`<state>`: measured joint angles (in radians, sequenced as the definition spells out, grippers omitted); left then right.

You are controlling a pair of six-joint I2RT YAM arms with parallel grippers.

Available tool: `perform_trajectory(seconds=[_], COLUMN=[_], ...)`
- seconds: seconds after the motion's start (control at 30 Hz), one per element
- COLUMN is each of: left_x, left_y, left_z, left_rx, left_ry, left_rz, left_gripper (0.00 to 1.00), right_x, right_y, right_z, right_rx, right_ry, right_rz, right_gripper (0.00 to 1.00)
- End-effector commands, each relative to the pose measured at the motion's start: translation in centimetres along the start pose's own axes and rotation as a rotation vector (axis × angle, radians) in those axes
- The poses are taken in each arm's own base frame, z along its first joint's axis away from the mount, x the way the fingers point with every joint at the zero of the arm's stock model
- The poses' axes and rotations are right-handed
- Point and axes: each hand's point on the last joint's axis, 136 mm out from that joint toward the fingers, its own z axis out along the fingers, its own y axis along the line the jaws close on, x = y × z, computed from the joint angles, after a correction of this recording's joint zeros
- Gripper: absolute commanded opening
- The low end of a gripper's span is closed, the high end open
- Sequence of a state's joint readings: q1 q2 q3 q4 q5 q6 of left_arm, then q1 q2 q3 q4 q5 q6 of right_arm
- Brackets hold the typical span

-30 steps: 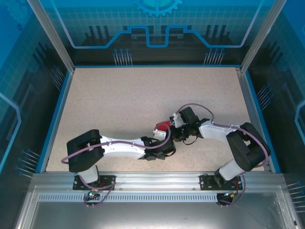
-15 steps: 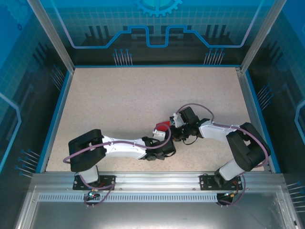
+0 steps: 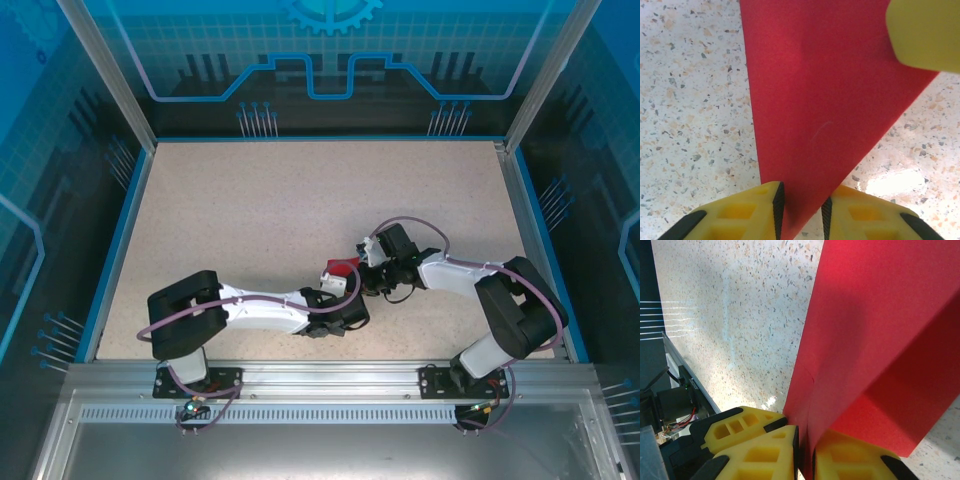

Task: Fold a paper plane with a square sheet of paper (pick it up from the middle)
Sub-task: Fourth fold the wing at the center of the table.

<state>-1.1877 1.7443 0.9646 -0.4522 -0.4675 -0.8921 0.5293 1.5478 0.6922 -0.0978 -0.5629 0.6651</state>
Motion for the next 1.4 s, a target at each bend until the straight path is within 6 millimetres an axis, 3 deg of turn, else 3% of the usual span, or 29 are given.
perform_trajectory(seconds=[0.0, 0.27, 0.93, 1.37], left_x=[-0.3, -0.7, -1.2, -0.8], left_y=[0.3, 0.4, -0.5, 0.3], left_z=[-0.2, -0.5, -1.1, -0.7], left_rx=[-0.035, -0.038, 0.029, -0.009], left_ry=[-0.014, -0.028, -0.058, -0.046], left_rz=[0.004, -0.004, -0.003, -0.002], left_gripper=[0.26, 0.24, 0.34, 0.21], right_x=[-0.1, 0.0, 0.0, -0.2], right_y=[0.8, 0.7, 0.6, 0.8], right_z=[-0.4, -0.5, -0.5, -0.6], right_rx=[-0.025, -0.023, -0.015, -0.017], right_ry=[0.016, 0.017, 0.019, 0.015], right_rz=[0.014, 0.013, 0.013, 0.011], right_gripper=[0.15, 0.16, 0.16, 0.17])
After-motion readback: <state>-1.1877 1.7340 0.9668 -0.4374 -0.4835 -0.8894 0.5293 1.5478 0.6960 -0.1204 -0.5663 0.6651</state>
